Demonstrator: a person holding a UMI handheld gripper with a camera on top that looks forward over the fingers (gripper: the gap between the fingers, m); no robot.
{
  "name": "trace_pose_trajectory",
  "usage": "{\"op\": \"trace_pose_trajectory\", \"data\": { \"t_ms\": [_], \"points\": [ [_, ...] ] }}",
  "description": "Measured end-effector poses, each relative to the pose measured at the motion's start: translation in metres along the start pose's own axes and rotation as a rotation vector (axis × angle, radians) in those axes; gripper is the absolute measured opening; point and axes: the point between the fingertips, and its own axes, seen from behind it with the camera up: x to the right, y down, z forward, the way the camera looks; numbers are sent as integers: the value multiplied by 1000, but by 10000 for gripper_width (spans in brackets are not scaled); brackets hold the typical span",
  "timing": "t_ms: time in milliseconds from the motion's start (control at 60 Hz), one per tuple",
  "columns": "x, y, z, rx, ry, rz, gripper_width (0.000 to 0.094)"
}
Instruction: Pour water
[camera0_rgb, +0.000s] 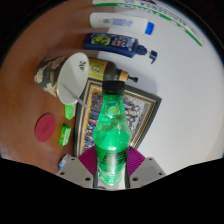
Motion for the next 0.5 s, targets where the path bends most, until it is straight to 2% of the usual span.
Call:
{"op": "trace_pose_trajectory", "data": {
  "t_ms": [200, 333, 500],
  "points": [
    [26, 7, -1, -6, -94, 545, 355],
    [32, 3, -2, 31, -186, 975, 355],
    [2, -9, 2, 67, -348, 1429, 356]
  ]
}}
